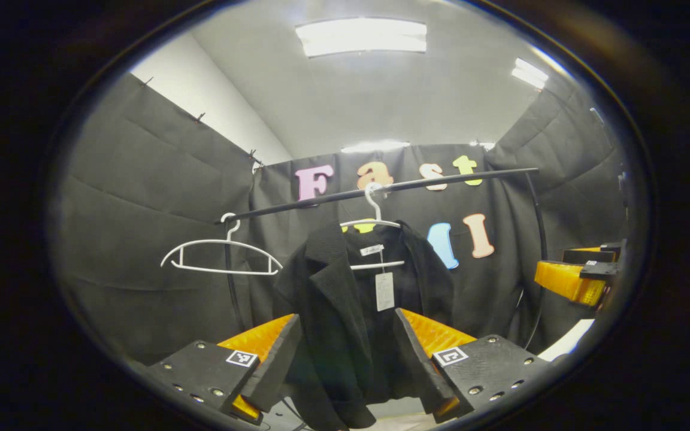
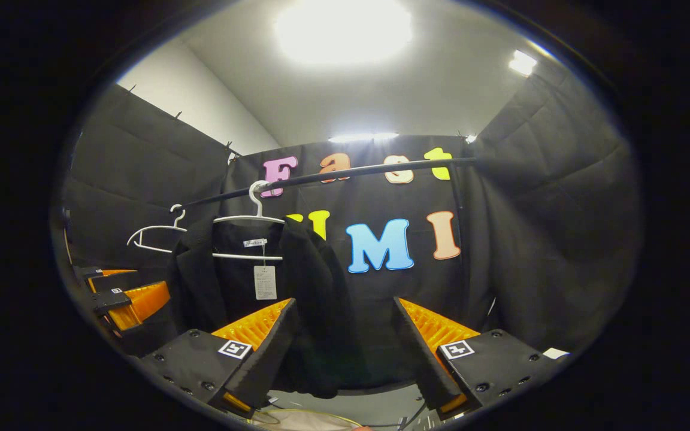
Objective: Grasp the clothes on the hanger with both hands and then place them into the laundry hamper below.
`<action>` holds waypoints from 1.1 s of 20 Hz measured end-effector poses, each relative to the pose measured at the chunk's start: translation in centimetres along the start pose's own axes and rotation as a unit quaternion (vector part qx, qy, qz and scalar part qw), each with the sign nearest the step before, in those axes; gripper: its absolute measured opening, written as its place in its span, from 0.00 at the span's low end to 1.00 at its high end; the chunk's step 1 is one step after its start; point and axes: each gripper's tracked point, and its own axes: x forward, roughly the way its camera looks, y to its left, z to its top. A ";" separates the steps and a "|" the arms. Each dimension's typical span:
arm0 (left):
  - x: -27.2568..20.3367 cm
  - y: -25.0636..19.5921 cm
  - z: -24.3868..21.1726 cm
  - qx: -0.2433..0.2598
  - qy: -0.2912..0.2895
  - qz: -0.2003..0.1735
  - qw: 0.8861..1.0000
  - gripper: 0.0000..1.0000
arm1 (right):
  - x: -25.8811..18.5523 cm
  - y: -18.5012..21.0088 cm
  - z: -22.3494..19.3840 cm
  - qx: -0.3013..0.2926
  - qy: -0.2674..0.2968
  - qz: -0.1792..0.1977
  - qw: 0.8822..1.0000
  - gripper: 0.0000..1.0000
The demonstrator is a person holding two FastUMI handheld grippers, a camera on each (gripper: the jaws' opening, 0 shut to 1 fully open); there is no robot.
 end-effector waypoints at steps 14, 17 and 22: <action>7.8 -0.4 -2.2 0.028 0.024 0.069 0.997 0.91 | 11.0 2.9 -1.6 0.034 0.019 0.109 0.993 0.98; 9.2 -0.3 -2.9 0.031 0.030 0.082 0.996 0.91 | 13.3 3.3 -2.3 0.036 0.029 0.118 0.992 0.98; 11.4 0.4 -3.9 0.042 0.041 0.102 0.993 0.90 | 16.7 4.6 -3.5 0.044 0.043 0.141 0.988 0.96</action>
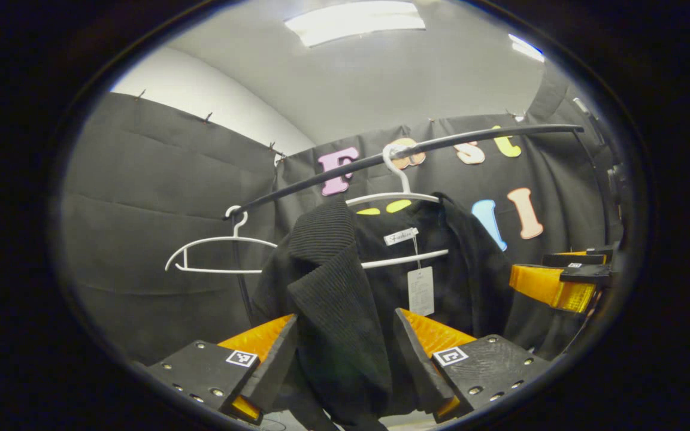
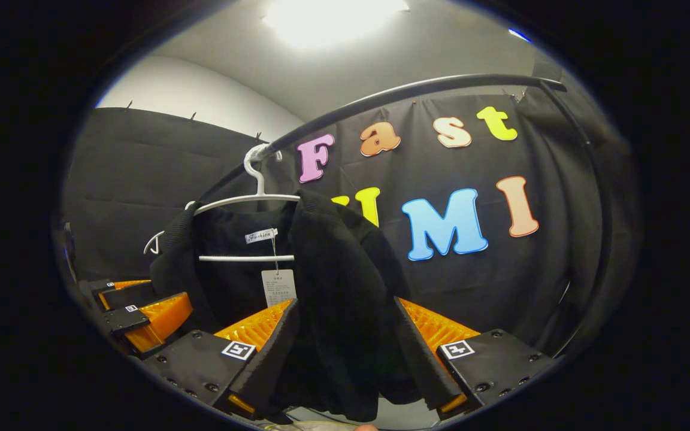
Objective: Grasp the clothes on the hanger with both hands and then place them into the laundry hamper below.
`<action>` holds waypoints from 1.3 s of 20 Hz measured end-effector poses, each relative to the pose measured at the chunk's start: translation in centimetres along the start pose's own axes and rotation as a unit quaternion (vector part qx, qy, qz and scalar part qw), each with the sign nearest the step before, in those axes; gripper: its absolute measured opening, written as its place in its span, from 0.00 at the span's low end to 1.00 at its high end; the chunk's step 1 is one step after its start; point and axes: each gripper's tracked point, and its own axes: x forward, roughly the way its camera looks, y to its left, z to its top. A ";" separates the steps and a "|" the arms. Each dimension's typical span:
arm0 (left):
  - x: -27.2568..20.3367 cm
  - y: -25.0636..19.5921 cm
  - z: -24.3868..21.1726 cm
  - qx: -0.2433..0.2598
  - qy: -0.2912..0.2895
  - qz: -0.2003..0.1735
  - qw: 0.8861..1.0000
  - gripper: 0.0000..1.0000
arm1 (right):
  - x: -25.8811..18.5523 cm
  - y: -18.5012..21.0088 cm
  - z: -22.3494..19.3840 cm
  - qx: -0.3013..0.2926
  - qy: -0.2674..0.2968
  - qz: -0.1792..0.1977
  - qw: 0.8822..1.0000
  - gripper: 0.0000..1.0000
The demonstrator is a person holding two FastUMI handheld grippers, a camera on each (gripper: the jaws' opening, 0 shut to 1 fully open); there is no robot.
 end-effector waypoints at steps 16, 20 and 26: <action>5.2 -1.3 -1.8 0.020 0.016 0.040 0.999 0.91 | 7.7 1.2 -2.3 -0.004 0.026 0.030 0.999 0.93; 5.5 -1.1 -1.9 0.023 0.018 0.051 0.998 0.86 | 8.8 0.5 -2.7 0.005 0.032 0.006 0.999 0.98; 5.7 -0.6 -2.5 0.025 0.025 0.077 0.996 0.58 | 9.8 0.9 -3.7 0.021 0.059 0.008 0.998 0.61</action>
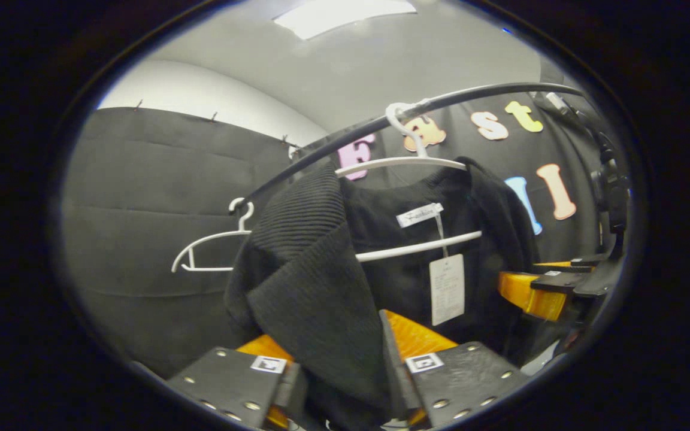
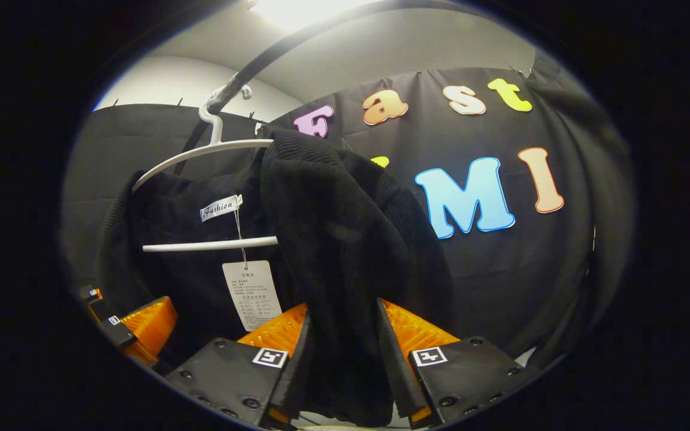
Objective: Grasp the clothes on the hanger with both hands and then place them into the laundry hamper below.
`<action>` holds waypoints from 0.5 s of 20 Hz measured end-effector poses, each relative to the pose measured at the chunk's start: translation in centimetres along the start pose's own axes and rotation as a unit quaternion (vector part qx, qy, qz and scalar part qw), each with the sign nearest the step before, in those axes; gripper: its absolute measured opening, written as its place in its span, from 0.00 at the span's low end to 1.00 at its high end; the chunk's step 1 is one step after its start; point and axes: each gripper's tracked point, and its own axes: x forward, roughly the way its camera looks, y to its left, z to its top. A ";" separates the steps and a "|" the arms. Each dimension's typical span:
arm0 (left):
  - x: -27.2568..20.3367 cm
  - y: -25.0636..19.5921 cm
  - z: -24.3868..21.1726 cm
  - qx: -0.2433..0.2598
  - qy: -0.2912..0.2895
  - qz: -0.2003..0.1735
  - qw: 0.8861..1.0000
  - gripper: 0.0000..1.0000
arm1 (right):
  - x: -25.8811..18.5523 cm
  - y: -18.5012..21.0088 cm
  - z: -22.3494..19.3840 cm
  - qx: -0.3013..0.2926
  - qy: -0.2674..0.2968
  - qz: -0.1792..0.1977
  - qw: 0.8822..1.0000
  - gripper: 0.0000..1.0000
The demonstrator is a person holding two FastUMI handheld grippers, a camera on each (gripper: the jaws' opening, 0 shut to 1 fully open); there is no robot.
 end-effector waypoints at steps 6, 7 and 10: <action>0.0 1.0 -0.8 -0.029 0.004 0.010 1.000 0.08 | -0.4 -1.0 0.8 -0.052 -0.012 -0.036 0.998 0.02; 0.0 0.6 -0.7 -0.035 0.004 -0.005 0.999 0.08 | -0.2 -1.2 1.2 -0.068 -0.021 -0.043 0.997 0.01; -0.1 1.3 -0.1 -0.037 -0.007 -0.003 0.999 0.01 | -1.6 -2.0 3.0 -0.106 -0.060 -0.067 0.990 0.00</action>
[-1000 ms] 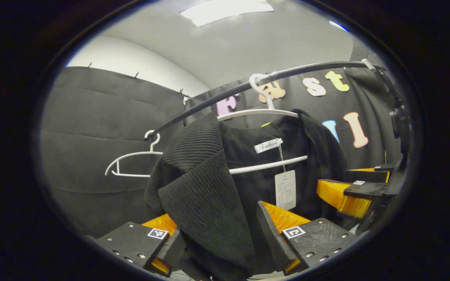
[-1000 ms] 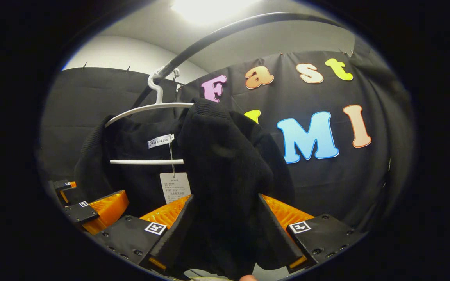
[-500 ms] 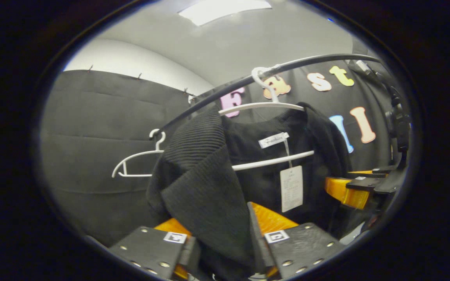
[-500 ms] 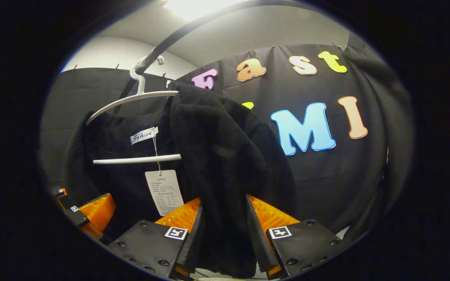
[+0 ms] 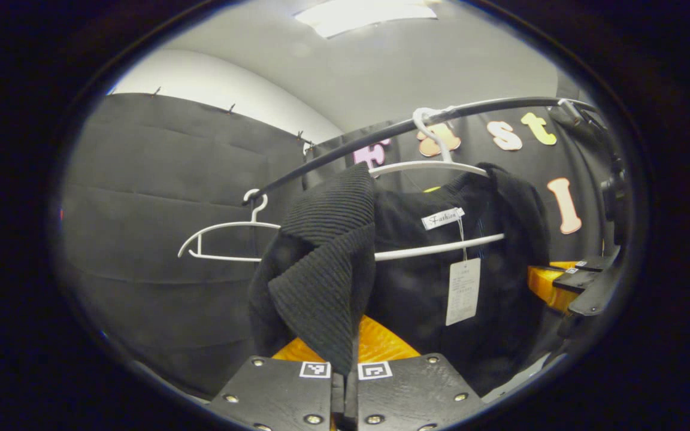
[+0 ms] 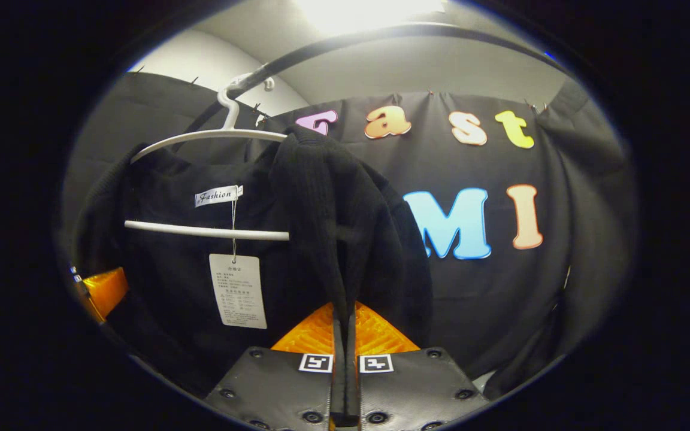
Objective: Grasp the clothes on the hanger with both hands and then place them into the laundry hamper below.
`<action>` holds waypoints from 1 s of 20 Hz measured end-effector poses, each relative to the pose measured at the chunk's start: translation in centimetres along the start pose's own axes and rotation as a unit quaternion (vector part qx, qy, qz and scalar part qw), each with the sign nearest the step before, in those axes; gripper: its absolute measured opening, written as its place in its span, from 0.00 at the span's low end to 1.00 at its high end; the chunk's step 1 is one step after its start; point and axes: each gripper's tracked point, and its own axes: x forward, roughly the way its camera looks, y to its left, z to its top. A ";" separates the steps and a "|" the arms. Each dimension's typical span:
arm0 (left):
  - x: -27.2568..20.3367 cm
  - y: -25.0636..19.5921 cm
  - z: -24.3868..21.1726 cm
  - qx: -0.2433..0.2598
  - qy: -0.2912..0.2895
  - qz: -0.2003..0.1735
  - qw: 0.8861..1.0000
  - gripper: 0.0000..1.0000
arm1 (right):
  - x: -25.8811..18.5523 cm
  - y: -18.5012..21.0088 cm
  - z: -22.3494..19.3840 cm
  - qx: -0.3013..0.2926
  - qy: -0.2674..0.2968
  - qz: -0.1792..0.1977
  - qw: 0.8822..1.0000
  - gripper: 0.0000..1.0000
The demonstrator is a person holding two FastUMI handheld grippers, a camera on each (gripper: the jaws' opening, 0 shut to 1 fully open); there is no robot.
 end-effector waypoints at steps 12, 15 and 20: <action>-4.3 5.7 7.5 0.035 -0.067 0.032 0.997 0.01 | -2.7 -4.8 6.6 -0.019 -0.095 -0.060 0.994 0.01; -4.6 7.1 9.2 0.045 -0.080 0.042 0.995 0.02 | -2.6 -6.8 7.6 -0.022 -0.111 -0.080 0.990 0.02; -4.3 9.3 12.1 0.051 -0.109 0.057 0.991 0.01 | -2.4 -9.9 8.9 -0.014 -0.125 -0.104 0.987 0.02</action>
